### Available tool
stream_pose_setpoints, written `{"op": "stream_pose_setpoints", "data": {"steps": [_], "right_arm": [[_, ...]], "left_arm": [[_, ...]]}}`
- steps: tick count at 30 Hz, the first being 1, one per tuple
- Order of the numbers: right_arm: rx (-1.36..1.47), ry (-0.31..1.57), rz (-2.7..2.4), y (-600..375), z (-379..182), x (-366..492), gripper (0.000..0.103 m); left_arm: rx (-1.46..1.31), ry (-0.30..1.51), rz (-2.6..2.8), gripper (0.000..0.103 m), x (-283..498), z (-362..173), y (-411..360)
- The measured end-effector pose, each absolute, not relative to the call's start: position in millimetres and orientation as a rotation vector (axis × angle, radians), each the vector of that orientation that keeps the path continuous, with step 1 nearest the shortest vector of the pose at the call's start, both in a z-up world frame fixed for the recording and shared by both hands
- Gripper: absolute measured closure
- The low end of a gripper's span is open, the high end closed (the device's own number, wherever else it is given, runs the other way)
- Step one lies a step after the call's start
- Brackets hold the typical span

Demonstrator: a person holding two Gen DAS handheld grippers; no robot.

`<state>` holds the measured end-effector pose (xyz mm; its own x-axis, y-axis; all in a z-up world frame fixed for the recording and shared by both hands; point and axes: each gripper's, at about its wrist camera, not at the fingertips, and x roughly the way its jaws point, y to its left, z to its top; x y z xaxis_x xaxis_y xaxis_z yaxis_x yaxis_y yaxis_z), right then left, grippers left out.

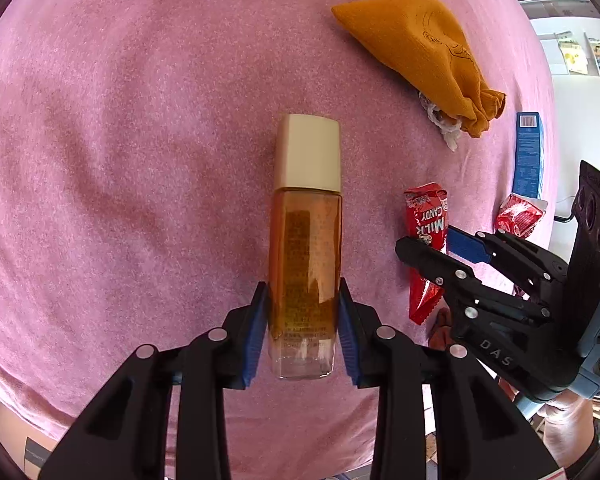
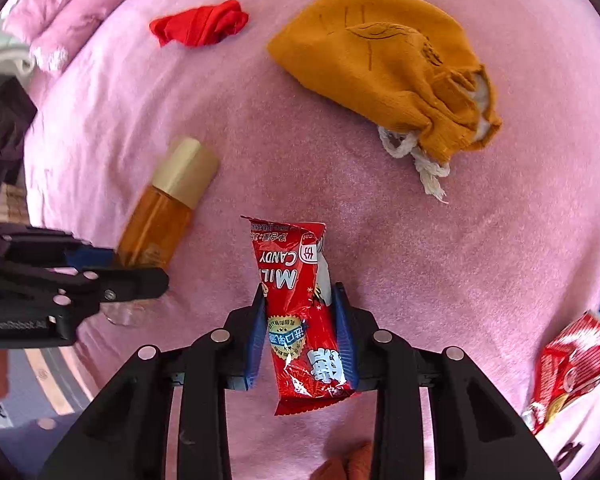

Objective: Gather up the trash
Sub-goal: 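Carry the perfume bottle and candy wrapper over the yellow bucket and open both tools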

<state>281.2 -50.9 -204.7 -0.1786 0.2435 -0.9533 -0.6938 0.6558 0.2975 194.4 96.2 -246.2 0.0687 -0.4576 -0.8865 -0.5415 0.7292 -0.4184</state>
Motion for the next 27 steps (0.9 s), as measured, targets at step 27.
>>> {"op": "stream_pose_setpoints", "data": {"steps": [27], "right_arm": [[0.472, 1.517, 0.369, -211, -128, 131, 0.073]], "left_arm": [[-0.566, 1.703, -0.345, 0.071, 139, -184, -18]]}}
